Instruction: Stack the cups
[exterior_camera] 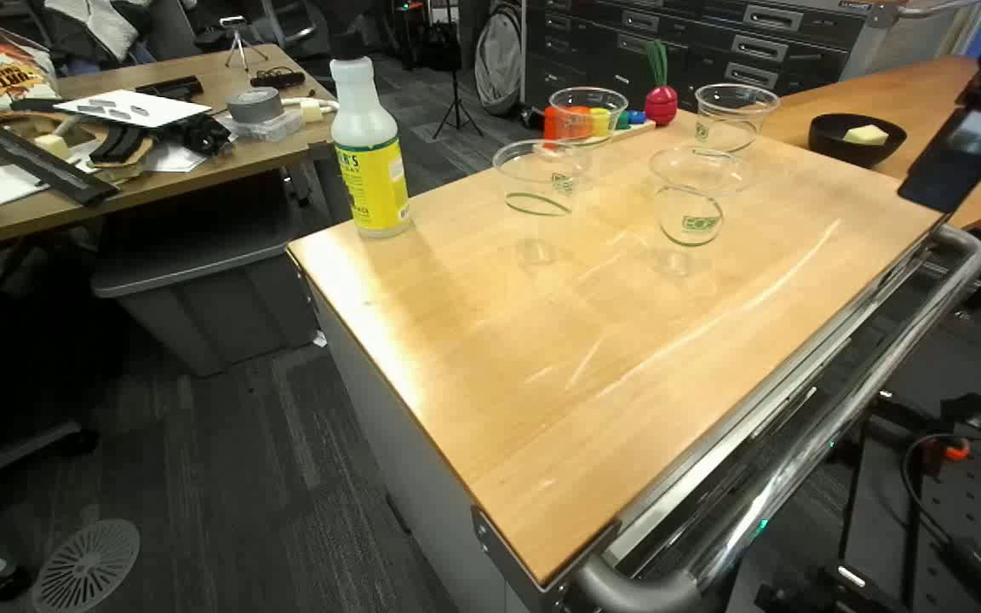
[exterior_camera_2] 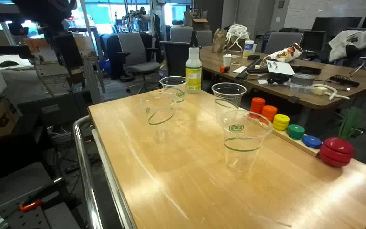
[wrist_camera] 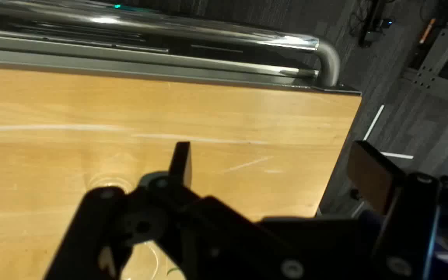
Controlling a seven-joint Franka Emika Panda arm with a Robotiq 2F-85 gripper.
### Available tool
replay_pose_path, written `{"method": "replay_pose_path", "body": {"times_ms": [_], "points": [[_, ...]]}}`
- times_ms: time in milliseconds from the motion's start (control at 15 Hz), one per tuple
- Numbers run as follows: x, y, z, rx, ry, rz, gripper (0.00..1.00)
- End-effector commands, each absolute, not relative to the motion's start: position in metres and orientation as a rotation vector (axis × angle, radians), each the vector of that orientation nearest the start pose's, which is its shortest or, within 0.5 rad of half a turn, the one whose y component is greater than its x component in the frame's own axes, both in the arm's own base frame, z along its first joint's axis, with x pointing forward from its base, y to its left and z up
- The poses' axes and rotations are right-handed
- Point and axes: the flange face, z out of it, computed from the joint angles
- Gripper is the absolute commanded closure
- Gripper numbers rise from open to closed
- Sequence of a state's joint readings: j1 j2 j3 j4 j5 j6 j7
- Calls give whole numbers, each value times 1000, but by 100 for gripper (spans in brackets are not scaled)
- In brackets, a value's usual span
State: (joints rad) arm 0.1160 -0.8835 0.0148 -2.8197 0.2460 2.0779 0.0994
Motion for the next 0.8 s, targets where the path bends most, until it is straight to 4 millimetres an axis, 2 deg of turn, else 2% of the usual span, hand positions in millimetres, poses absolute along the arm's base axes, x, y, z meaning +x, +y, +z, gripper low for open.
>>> {"method": "replay_pose_path", "body": {"times_ms": [0, 200, 733], "points": [[293, 51, 438, -2913, 114, -136, 0], [290, 50, 425, -2920, 119, -89, 0], [295, 50, 427, -2917, 137, -102, 0]]}}
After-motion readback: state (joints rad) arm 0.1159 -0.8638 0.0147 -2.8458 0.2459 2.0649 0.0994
